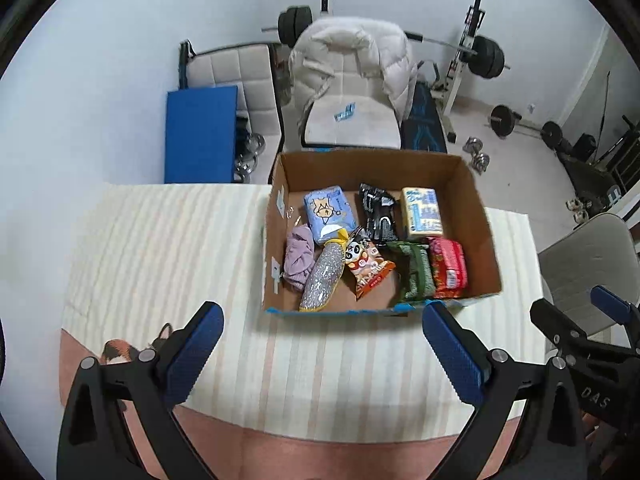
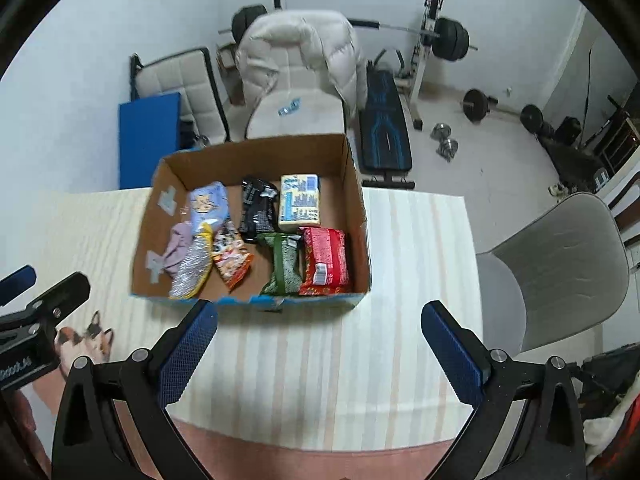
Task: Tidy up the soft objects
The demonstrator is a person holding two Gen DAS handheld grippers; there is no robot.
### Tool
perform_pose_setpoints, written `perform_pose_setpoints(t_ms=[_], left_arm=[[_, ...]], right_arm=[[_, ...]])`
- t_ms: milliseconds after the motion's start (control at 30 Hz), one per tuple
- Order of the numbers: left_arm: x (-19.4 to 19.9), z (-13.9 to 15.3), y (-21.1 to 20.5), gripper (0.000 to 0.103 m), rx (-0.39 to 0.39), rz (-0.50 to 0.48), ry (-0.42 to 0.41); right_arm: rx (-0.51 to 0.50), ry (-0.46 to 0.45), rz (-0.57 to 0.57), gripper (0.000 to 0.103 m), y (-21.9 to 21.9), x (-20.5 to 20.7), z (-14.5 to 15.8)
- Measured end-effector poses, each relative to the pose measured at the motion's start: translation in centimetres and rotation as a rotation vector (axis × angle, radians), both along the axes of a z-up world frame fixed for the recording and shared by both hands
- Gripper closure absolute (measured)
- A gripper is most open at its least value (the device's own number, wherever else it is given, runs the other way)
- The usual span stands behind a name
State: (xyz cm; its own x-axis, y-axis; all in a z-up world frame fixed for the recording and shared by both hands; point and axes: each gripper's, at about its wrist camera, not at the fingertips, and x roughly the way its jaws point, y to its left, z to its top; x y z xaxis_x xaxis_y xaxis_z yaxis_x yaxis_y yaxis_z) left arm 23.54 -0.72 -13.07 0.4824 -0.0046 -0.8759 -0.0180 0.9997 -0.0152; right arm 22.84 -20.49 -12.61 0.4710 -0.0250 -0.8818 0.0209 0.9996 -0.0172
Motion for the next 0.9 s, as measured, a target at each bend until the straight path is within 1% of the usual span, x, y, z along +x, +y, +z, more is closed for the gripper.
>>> perform_pose_setpoints(t_ms=[167, 300, 500, 567, 667, 733, 900], left_arm=[[-4.5, 4.1, 0.0, 0.001, -0.001, -0.007, -0.056], [-7.6, 6.7, -0.3, 0.001, -0.016, -0.023, -0.092], [-11.3, 9.5, -0.4, 0.001, -0.031, -0.022, -0.126], [-12.3, 10.3, -0.2, 0.001, -0.04, -0.016, -0.141], [-13.6, 11.3, -0.5, 0.001, -0.031, -0.017, -0.16], [-14.3, 11.7, -0.6, 0.001, -0.031, -0.024, -0.16], [-15.3, 12.2, -1.1, 0.001, -0.034, -0.036, -0.174]], right_arm=[[0.015, -0.06, 0.028, 0.0, 0.4, -5.2, 4.2], [0.025, -0.099, 0.047, 0.0, 0.9, -8.7, 7.1], [0.024, -0.174, 0.052, 0.0, 1.0, -12.7, 11.0], [0.035, -0.193, 0.05, 0.0, 0.8, -14.0, 12.2], [0.035, -0.225, 0.044, 0.0, 0.6, -15.9, 13.8], [0.037, -0.235, 0.041, 0.0, 0.5, -17.0, 14.6], [0.039, -0.235, 0.038, 0.0, 0.3, -18.7, 15.4]])
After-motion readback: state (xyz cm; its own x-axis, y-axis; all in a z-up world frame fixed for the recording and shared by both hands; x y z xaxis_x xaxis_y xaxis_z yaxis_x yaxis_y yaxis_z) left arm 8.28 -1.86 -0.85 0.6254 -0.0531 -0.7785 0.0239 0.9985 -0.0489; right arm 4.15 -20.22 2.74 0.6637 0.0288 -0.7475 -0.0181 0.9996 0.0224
